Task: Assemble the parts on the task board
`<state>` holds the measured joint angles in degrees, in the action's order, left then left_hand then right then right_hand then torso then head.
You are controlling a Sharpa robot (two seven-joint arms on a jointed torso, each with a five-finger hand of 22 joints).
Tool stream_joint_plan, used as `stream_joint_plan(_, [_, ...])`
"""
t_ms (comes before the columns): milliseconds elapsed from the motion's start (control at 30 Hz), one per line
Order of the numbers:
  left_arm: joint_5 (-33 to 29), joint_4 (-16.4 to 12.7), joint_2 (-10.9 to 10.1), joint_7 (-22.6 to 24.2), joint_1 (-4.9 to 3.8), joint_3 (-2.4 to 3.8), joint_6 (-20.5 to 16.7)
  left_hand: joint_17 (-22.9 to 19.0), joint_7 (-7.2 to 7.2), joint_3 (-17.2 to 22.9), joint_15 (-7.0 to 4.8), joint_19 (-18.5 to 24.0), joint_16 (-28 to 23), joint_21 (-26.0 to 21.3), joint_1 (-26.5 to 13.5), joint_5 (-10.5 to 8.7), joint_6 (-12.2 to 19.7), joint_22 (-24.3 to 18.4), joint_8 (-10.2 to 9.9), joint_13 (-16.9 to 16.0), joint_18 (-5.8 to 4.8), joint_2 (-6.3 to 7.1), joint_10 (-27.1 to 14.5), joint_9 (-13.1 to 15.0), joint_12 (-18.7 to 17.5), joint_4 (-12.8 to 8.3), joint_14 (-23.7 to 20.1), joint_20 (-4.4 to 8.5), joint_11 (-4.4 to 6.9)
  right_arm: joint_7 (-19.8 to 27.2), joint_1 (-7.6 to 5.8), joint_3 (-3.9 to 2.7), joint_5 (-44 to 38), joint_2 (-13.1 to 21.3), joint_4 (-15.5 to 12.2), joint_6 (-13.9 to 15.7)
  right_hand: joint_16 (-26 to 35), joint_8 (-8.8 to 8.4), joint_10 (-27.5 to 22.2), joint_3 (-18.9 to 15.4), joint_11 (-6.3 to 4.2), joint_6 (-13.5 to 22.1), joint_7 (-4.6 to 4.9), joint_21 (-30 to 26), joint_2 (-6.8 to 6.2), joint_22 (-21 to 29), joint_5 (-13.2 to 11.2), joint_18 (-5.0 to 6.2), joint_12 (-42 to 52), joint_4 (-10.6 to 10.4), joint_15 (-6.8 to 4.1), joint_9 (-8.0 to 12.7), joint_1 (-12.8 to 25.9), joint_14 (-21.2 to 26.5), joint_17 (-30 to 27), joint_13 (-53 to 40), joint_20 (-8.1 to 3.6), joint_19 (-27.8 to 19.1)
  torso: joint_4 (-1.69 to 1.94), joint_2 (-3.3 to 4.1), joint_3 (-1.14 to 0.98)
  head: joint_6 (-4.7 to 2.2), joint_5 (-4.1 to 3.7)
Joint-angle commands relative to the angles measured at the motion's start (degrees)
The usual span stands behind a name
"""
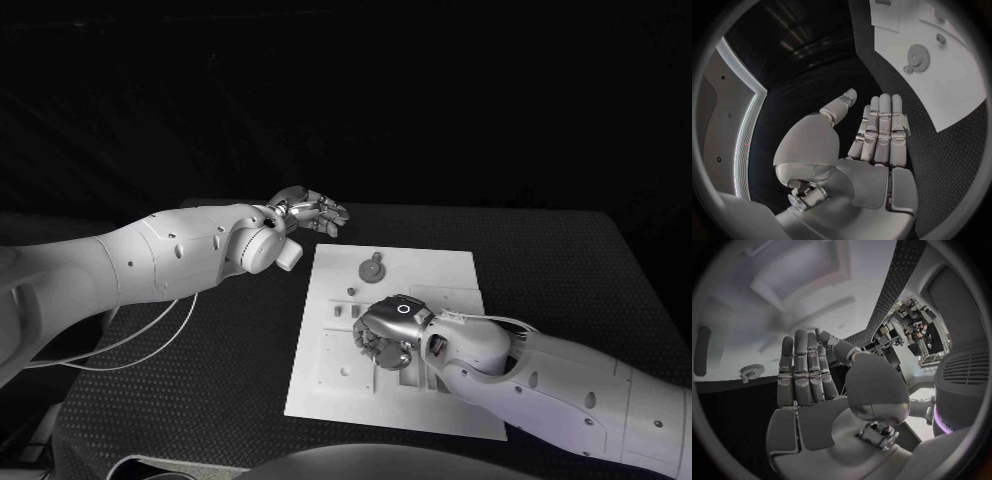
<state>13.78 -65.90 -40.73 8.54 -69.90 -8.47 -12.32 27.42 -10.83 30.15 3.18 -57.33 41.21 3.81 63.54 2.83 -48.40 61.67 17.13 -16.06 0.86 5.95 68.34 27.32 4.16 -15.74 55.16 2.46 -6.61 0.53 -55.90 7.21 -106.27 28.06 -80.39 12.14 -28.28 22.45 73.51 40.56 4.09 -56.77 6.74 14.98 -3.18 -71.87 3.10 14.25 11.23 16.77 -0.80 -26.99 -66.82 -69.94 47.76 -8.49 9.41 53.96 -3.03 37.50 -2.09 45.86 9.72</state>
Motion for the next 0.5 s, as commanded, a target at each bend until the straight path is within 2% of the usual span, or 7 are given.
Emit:
stream_joint_plan(33, [-0.37,-0.11,0.09,0.41,-0.11,0.05,0.83,0.10,0.07,-0.17,0.28,0.13,-0.41,0.03,-0.46,0.20,0.42,-0.08,0.28,0.05,0.38,-0.02,-0.31,-0.06,-0.07,0.21,0.00,-0.28,-0.03,0.02,0.05,0.00,-0.79,-0.19,0.12,0.13,-0.07,0.31,0.31,0.13,0.02,-0.40,-0.05,-0.27,0.12,-0.09,-0.22,0.75,-0.24,-0.10,0.06,-0.08,-0.25,-0.36,0.10,-0.08,-0.08,0.37,0.04,0.00,-0.01,0.07,0.02])
stream_joint_plan(500, [-0.37,-0.06,0.12,0.24,-0.14,0.05,1.01,0.17,0.06,-0.20,0.29,0.15,-0.48,0.03,-0.52,0.20,0.45,-0.14,0.31,0.07,0.37,-0.04,-0.34,-0.07,-0.08,0.27,-0.01,-0.29,-0.04,0.11,0.06,0.00,-0.79,-0.51,0.34,-0.49,-0.05,0.29,0.33,0.13,0.01,-0.39,-0.05,-0.30,0.13,-0.13,-0.22,0.75,-0.28,-0.11,0.06,-0.14,-0.24,-0.38,0.12,-0.13,-0.08,0.38,0.00,-0.01,0.00,0.21,0.05])
